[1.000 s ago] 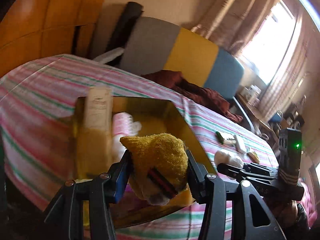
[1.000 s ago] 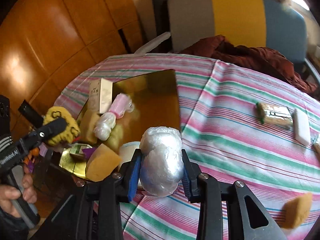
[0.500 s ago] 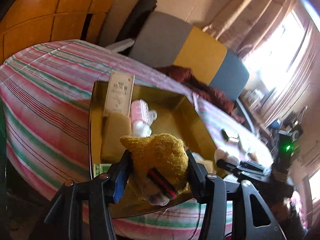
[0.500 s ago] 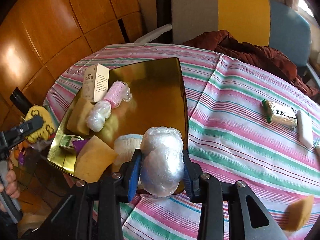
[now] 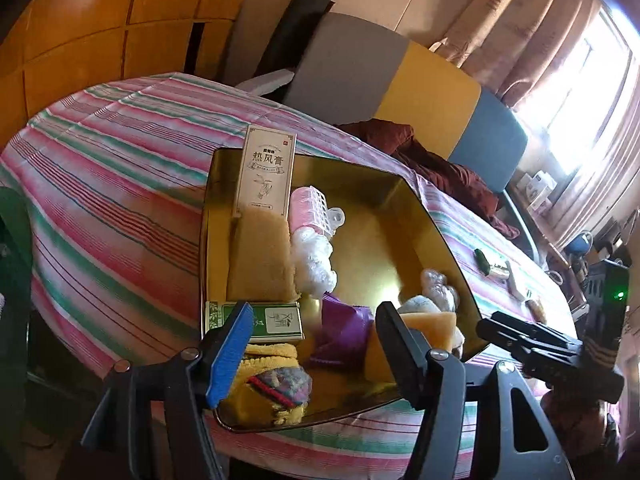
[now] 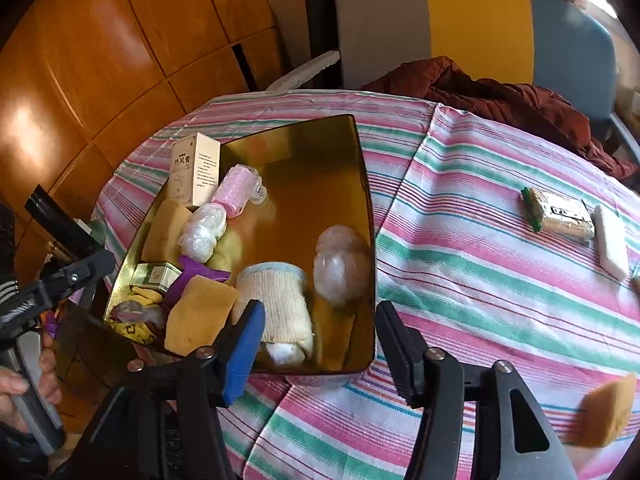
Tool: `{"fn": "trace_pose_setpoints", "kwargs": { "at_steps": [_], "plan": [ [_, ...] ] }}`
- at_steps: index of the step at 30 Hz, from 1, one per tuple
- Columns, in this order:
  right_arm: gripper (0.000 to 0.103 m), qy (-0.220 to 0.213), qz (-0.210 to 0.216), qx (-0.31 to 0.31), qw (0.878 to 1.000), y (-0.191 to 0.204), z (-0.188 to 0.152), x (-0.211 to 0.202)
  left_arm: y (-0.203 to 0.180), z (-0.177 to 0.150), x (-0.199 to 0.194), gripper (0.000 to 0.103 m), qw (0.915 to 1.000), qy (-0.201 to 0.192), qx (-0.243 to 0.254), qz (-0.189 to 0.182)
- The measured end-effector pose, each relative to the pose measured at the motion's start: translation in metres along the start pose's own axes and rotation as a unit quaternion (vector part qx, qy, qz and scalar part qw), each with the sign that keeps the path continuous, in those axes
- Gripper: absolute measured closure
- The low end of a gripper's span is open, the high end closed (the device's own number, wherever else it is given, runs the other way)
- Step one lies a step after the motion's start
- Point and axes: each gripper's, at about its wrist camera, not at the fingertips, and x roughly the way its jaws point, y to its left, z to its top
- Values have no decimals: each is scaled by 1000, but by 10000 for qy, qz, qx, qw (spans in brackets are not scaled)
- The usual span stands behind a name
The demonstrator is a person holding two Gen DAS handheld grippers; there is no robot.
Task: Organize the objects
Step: 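Carry cap and bag ball into the gold tray and open both tools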
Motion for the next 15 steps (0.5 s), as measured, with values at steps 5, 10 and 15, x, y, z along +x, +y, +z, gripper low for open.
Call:
{"fn": "trace_pose_setpoints", "kwargs": {
  "at_steps": [5,10,15],
  "plan": [
    [36,-48,-28,152,9999,-5,-5,-6,-25,0,-8,39,9984,-235,496,101],
    [29,-124,-55,211,9997,-6,-9,-14,-53,-1,-16,39,9938,-410,1024,137],
    [24,-173,-90,218,9996,-6,-12,-19,-65,-2,-22,39,9913,-462,1213,214]
  ]
}}
